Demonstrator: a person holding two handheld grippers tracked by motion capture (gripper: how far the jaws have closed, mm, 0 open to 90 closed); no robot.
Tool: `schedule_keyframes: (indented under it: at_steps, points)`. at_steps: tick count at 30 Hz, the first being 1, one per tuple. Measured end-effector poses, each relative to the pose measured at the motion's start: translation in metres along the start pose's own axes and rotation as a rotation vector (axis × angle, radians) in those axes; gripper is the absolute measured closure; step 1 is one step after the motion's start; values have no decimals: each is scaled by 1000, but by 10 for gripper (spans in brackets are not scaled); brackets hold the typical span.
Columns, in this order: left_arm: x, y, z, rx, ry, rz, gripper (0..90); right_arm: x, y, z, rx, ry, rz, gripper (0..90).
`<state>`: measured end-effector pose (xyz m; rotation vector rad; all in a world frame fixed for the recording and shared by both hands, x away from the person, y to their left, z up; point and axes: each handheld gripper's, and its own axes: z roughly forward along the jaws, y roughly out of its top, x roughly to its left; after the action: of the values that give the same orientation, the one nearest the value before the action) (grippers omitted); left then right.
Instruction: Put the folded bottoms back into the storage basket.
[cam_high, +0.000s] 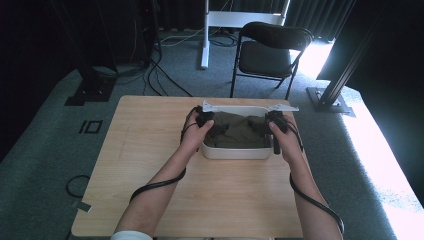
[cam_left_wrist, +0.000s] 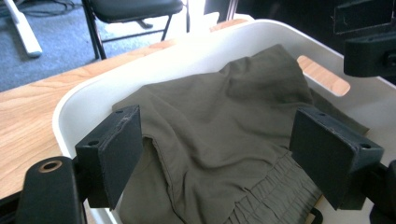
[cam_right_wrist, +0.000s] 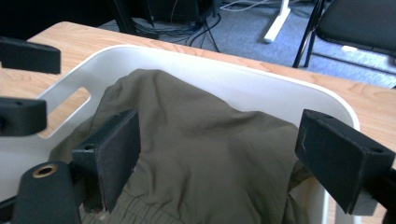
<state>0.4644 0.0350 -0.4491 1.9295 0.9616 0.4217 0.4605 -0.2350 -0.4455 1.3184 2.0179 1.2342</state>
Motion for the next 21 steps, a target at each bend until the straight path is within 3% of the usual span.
schedule_keyframes:
  at_steps: [5,10,21]
  points:
    - [-1,-6,-10,-24,11,-9,189,8,-5,-8,9,8,-40,142]
    - [-5,-11,-26,-42,8,23,189,17,-7,-14,8,18,-89,141]
    - [-12,-18,-50,-72,-11,41,170,29,-14,-29,-33,33,-108,136]
